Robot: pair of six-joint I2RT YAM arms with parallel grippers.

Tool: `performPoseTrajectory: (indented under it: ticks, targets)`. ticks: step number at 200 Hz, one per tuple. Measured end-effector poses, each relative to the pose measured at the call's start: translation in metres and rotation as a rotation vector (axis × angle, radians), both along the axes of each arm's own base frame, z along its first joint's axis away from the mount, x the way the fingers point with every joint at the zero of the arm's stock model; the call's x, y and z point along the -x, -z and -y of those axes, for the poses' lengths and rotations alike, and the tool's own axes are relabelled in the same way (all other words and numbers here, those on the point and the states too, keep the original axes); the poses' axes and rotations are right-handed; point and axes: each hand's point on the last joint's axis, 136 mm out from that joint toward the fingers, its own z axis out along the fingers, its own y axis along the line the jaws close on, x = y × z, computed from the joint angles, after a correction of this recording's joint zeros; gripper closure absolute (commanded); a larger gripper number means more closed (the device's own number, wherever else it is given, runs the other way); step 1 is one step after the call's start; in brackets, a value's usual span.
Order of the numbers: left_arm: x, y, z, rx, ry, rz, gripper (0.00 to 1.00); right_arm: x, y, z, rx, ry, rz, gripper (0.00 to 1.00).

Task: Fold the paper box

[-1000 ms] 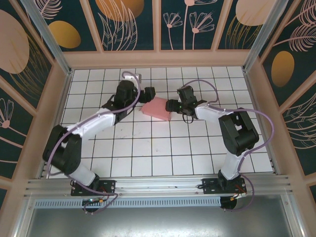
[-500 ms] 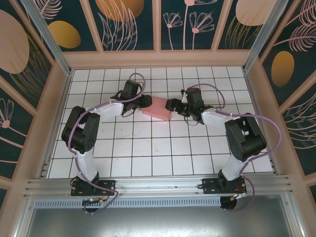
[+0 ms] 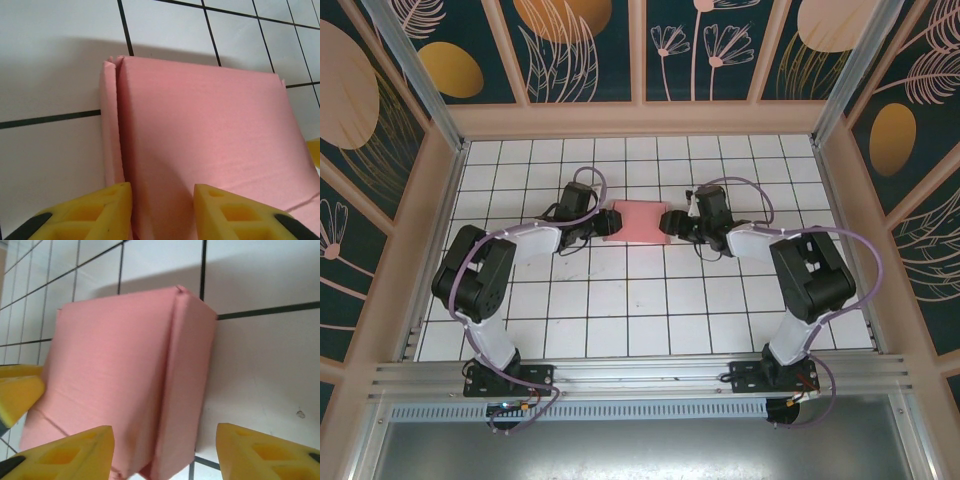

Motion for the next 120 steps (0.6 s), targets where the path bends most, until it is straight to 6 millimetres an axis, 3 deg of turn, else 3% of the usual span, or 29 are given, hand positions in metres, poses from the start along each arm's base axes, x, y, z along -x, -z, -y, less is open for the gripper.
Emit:
performPoseTrajectory:
  ticks: [27,42,61,88,120]
  targets:
    - [0.004,-0.005,0.0,0.017,-0.005,-0.003,0.49,0.0,0.017,0.0,0.029,-0.016,-0.023,0.6]
    - [0.008,-0.01,-0.002,0.025,-0.01,-0.003,0.45,-0.003,0.015,-0.001,0.03,-0.023,-0.012,0.61]
    - [0.008,-0.029,-0.002,0.05,-0.018,0.032,0.41,-0.005,0.014,-0.001,0.035,-0.025,-0.003,0.62]
    - [0.003,-0.055,-0.007,0.051,-0.045,0.099,0.36,-0.005,0.014,-0.001,0.036,-0.028,0.0,0.5]
    - [-0.001,-0.042,-0.012,0.007,-0.068,0.085,0.41,-0.008,0.008,0.006,-0.005,-0.007,-0.001,0.44]
